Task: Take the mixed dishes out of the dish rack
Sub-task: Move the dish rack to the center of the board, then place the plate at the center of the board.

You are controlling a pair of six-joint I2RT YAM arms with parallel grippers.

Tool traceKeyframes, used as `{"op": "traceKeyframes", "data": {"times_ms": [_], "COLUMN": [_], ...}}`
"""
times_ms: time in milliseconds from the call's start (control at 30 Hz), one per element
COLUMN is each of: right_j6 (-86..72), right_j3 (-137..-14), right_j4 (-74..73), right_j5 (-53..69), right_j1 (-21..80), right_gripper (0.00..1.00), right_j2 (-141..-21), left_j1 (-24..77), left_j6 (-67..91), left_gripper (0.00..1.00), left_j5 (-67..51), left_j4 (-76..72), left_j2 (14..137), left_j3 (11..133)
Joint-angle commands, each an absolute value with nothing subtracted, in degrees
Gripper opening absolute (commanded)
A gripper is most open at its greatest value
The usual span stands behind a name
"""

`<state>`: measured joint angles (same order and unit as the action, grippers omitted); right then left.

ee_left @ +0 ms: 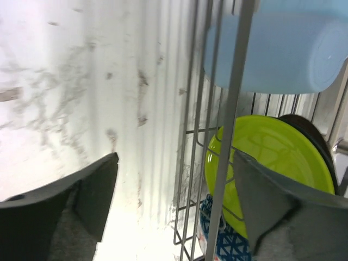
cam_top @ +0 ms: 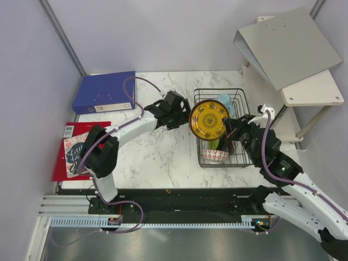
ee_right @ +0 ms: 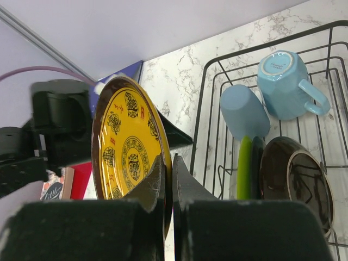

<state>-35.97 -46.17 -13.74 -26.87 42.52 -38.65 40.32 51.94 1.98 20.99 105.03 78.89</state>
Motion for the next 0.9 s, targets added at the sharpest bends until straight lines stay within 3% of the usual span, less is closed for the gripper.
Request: {"op": "traceKeyframes", "data": {"times_ms": [0,433,867], "right_j6": [-36.3,-38.4,-43.2], "right_j3": [-47.8,-50.5,-49.7], "right_j4": [-12.1,-14.7,-1.2], "right_j5": [-26.8,-22.3,-9.4], "right_j1": [42.4,42.5,42.5], "right_gripper": [0.00,0.00,0.00], "right_j2": [-38.5,-49.7,-57.7], "left_j1": [37.5,37.2,37.3], "left_j6": [50.3,39.4,38.1], "left_gripper": [0.96,0.95,0.91], "left_j5": [7.2,16.7,3.0], "left_j4": [27.5,22.4,6.3], "left_j2": [95.4,66.5,60.0], "left_j3": [77.3,58.8,46.6]}}
